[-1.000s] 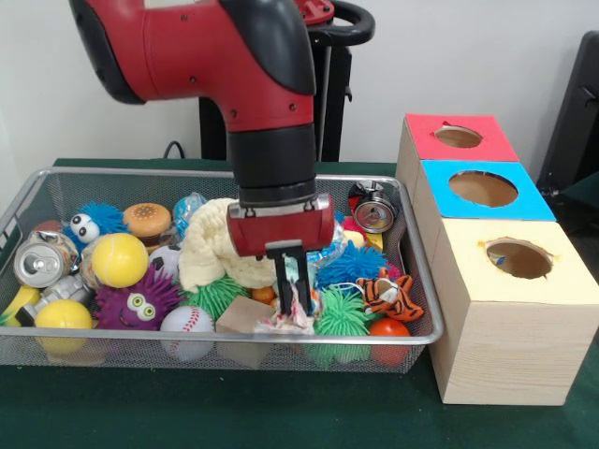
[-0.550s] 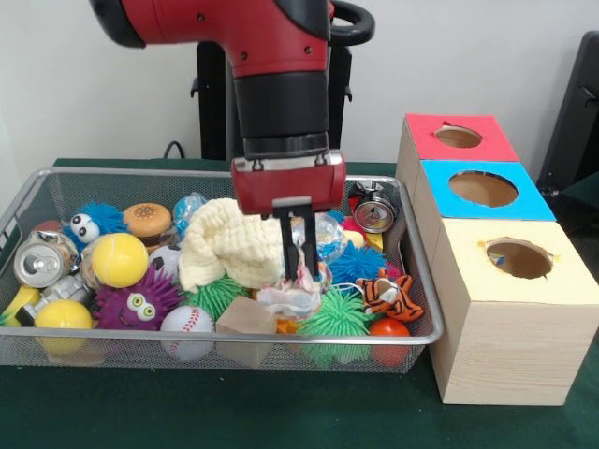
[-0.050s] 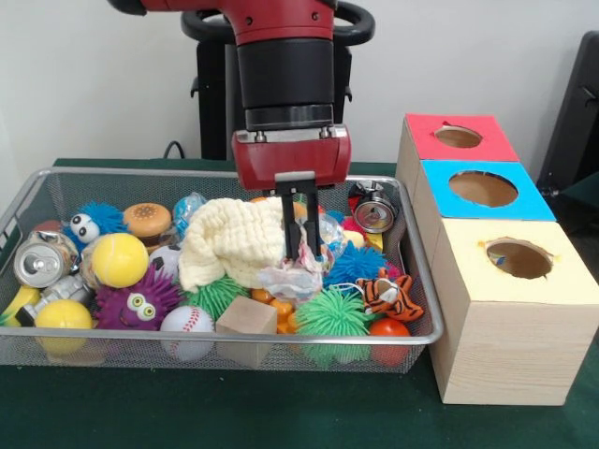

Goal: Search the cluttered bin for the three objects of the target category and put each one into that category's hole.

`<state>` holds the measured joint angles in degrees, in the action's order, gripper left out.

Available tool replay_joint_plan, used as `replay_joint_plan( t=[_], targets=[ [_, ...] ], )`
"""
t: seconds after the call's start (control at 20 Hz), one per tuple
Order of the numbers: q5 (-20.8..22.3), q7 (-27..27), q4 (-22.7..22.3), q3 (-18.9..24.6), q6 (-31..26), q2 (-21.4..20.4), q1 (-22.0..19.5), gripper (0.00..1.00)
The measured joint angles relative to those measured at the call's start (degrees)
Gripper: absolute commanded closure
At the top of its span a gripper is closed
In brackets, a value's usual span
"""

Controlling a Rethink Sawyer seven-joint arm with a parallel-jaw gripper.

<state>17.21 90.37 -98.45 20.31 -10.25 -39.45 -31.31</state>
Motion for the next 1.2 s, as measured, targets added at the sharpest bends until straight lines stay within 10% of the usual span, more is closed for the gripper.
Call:
replay_joint_plan(
  t=[1.2],
  targets=[
    [0.02,0.00,-0.15,3.35,-0.42,-0.64,1.99,1.00]
  ],
)
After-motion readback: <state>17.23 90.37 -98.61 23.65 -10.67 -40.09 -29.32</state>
